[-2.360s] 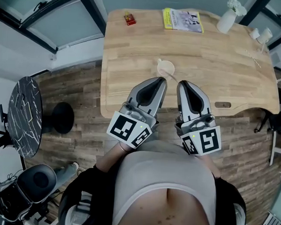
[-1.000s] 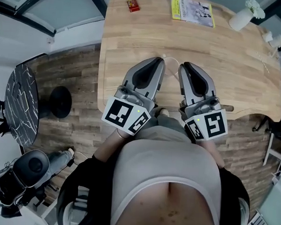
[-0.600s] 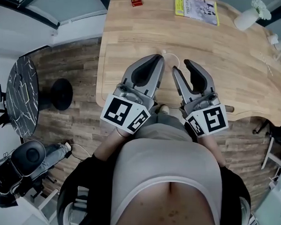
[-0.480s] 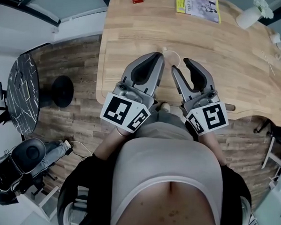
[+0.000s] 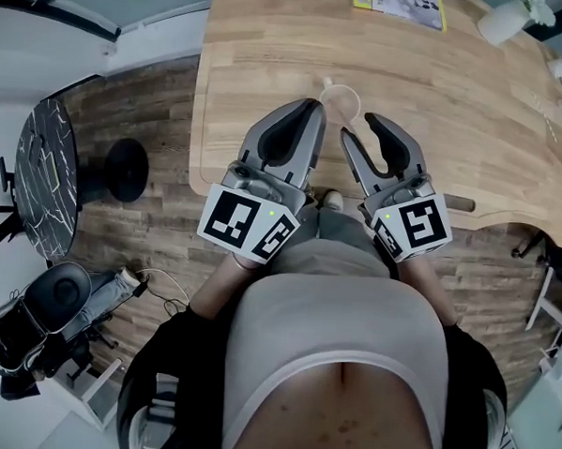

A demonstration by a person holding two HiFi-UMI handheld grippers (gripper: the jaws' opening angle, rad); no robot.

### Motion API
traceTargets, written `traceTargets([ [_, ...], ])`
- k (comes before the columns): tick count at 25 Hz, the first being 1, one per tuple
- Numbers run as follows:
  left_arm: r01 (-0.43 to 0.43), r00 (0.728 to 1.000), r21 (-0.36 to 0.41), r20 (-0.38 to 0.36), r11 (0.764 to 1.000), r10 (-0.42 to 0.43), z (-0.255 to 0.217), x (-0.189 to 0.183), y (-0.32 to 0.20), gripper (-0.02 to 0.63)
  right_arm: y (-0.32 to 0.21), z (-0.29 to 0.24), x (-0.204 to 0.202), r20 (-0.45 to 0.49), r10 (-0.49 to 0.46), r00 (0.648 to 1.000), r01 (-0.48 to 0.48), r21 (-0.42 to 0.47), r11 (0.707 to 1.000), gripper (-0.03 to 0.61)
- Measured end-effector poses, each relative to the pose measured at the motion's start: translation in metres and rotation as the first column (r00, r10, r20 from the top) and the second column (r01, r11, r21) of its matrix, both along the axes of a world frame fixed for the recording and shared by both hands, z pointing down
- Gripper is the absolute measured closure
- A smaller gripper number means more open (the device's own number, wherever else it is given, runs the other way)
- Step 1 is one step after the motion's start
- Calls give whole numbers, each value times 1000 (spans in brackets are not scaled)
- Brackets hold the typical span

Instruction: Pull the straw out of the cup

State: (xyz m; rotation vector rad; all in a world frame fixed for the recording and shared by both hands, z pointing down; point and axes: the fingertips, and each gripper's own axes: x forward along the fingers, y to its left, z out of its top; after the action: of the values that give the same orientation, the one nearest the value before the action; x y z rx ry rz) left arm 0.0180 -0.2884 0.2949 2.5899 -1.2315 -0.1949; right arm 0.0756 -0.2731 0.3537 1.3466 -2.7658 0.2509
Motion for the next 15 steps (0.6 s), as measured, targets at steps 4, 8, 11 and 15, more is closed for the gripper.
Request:
traceTargets([
  [4, 10, 1000, -20, 7, 1000, -10, 9, 1, 4, 600, 3, 15, 2, -12, -8, 1000, 7, -25, 1000, 410],
  [8, 19, 1000, -43, 1, 999, -19, 16, 1, 7, 600, 6, 28, 4, -24, -11, 1000, 10, -48, 999, 410],
  [11, 29, 1000, -49, 6, 998, -29, 20, -1, 10, 600, 9, 39, 3, -37, -20, 999, 18, -64, 998, 410],
  [15, 42, 999, -61, 13, 997, -41, 25, -3, 12, 600, 10, 48, 2, -44, -30, 999, 27, -81, 996, 411],
])
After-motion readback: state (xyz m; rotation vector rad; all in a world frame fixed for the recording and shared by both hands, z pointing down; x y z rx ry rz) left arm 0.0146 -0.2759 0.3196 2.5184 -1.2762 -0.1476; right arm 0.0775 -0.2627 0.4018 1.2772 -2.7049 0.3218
